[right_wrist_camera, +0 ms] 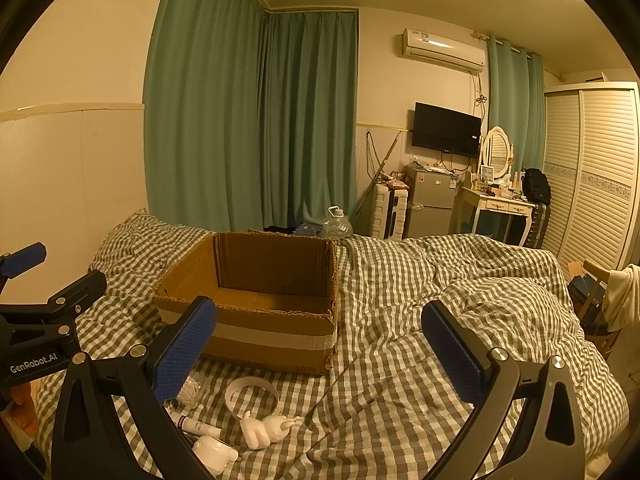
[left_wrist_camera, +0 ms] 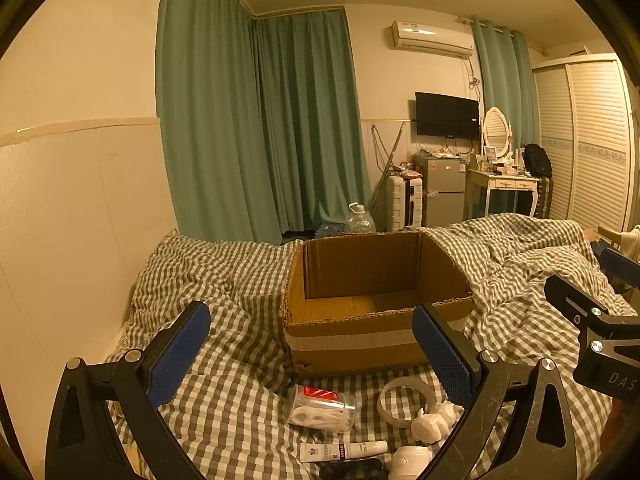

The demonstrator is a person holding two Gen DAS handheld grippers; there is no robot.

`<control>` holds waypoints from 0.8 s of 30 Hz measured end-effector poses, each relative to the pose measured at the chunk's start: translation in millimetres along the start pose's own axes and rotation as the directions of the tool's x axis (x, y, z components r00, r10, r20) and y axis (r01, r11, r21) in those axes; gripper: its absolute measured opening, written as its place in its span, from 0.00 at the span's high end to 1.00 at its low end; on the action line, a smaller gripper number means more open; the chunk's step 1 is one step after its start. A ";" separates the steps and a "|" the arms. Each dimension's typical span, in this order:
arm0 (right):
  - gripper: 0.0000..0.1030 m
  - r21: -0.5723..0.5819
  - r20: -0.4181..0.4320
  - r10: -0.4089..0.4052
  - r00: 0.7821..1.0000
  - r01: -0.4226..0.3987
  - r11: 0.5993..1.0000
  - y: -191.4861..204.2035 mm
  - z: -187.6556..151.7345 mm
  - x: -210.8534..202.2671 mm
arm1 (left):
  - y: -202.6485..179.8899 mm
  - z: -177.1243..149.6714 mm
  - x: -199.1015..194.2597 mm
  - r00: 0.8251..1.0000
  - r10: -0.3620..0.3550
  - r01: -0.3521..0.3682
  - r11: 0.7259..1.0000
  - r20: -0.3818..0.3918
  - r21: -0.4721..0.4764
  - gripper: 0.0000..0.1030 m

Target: Organize objects

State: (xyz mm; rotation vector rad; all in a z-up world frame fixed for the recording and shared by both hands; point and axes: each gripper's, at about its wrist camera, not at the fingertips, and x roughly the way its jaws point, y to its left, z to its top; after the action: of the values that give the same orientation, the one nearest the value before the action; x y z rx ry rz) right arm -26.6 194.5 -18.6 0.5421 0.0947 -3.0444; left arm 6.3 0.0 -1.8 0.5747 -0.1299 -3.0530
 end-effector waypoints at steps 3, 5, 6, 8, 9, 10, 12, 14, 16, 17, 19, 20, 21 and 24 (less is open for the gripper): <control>0.00 -0.002 0.000 0.000 1.000 0.000 1.000 0.3 0.1 -0.2 | 0.6 -0.7 0.7 1.000 -0.001 0.001 1.000 -0.004 -0.004 0.00; 0.00 -0.004 0.001 0.001 1.000 -0.001 1.000 0.6 -0.2 -0.6 | 0.9 -1.0 0.5 1.000 -0.002 0.002 1.000 -0.006 -0.008 0.00; 0.01 -0.005 0.000 0.002 1.000 -0.002 1.000 1.0 -0.1 -0.6 | 0.9 -1.3 0.2 1.000 -0.002 0.002 1.000 -0.007 -0.009 0.00; 0.01 -0.007 -0.002 0.006 1.000 -0.006 1.000 1.5 0.6 -0.8 | 1.0 -1.4 0.1 1.000 0.000 0.000 1.000 -0.008 -0.009 0.00; 0.01 -0.008 -0.002 0.007 1.000 -0.007 1.000 2.0 0.5 -0.6 | 1.4 -1.1 0.3 1.000 0.001 -0.001 1.000 -0.009 -0.009 0.00; 0.01 -0.009 -0.002 0.008 1.000 -0.008 1.000 2.6 0.8 -0.8 | 1.5 -1.1 0.2 1.000 0.001 -0.001 1.000 -0.010 -0.009 0.00; 0.01 -0.011 -0.001 0.009 1.000 -0.009 1.000 3.2 1.0 -1.1 | 2.0 -1.0 1.1 1.000 0.001 -0.001 1.000 -0.010 -0.010 0.00; 0.01 -0.012 0.001 0.009 1.000 -0.009 1.000 3.1 0.8 -1.5 | 2.1 -1.0 1.3 1.000 0.000 0.000 1.000 -0.011 -0.009 0.00; 0.01 -0.014 0.002 0.008 1.000 -0.008 1.000 3.6 0.6 -1.6 | 2.4 -1.4 1.8 1.000 -0.003 0.003 1.000 -0.016 -0.009 0.00; 0.01 -0.014 0.002 0.008 1.000 -0.008 1.000 3.8 0.2 -1.6 | 2.1 -2.0 2.0 1.000 -0.005 0.004 1.000 -0.017 -0.010 0.00; 0.01 -0.014 0.001 0.008 1.000 -0.008 1.000 3.9 0.0 -1.6 | 1.4 -2.8 2.3 1.000 -0.005 0.004 1.000 -0.021 -0.009 0.00; 0.01 -0.014 0.001 0.009 1.000 -0.009 1.000 3.7 -0.1 -2.1 | 0.7 -2.5 2.5 1.000 -0.004 0.004 1.000 -0.023 -0.008 0.00; 0.01 -0.015 0.000 0.008 1.000 -0.008 1.000 3.8 0.0 -2.0 | 0.2 -2.6 2.4 1.000 -0.004 0.004 1.000 -0.024 -0.007 0.00; 0.02 -0.018 -0.002 0.007 1.000 -0.007 1.000 3.3 -0.5 -2.1 | 0.1 -3.9 4.0 1.000 -0.003 0.003 1.000 -0.030 -0.004 0.00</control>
State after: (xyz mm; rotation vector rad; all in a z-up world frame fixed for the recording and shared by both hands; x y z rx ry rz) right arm -24.3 191.3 -18.5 0.5435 0.1196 -3.0328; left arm 4.0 -0.6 -6.9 0.6212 -0.1223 -3.0447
